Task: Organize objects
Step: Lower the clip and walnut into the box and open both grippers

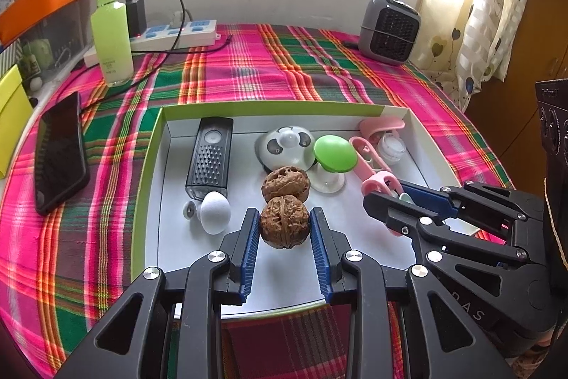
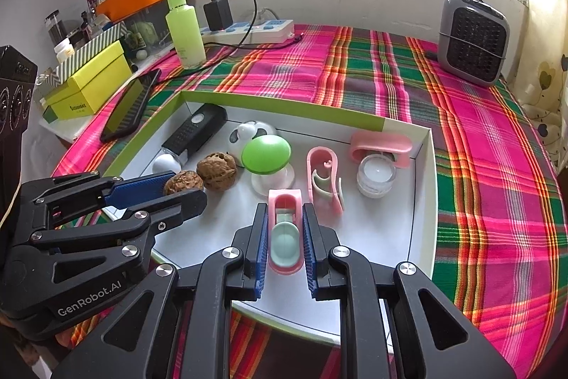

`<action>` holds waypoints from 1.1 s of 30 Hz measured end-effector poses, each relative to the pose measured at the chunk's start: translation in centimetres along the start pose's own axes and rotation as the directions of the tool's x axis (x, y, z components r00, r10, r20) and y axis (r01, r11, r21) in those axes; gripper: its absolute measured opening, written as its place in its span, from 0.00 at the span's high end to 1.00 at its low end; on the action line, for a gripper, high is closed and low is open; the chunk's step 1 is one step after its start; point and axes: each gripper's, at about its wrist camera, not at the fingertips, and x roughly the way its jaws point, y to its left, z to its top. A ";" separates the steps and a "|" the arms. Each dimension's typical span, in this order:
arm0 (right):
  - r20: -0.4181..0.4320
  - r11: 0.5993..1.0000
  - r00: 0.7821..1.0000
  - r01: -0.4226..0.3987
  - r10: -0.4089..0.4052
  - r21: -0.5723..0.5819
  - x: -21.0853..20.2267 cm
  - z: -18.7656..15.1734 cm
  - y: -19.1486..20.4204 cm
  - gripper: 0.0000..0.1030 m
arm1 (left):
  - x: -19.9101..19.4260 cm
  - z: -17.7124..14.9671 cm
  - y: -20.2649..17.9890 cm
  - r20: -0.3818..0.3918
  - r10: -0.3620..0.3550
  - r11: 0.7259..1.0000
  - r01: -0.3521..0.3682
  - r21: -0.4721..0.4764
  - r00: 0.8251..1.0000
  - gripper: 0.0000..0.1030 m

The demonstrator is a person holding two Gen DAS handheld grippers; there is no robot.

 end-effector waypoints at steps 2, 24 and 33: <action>-0.006 1.000 1.000 0.001 -0.001 0.000 0.2 0.0 -0.1 0.82 | 0.2 0.0 0.1 -0.005 0.002 1.000 -0.002 -0.002 1.000 0.74; -0.020 1.000 1.000 0.008 -0.008 0.011 1.2 0.0 -0.6 0.82 | 1.2 0.1 0.3 -0.021 0.004 1.000 -0.004 -0.008 1.000 0.74; -0.021 1.000 1.000 -0.001 0.001 0.018 1.2 -0.1 -0.7 0.82 | 1.2 0.1 0.3 -0.022 0.004 1.000 -0.005 -0.008 1.000 0.74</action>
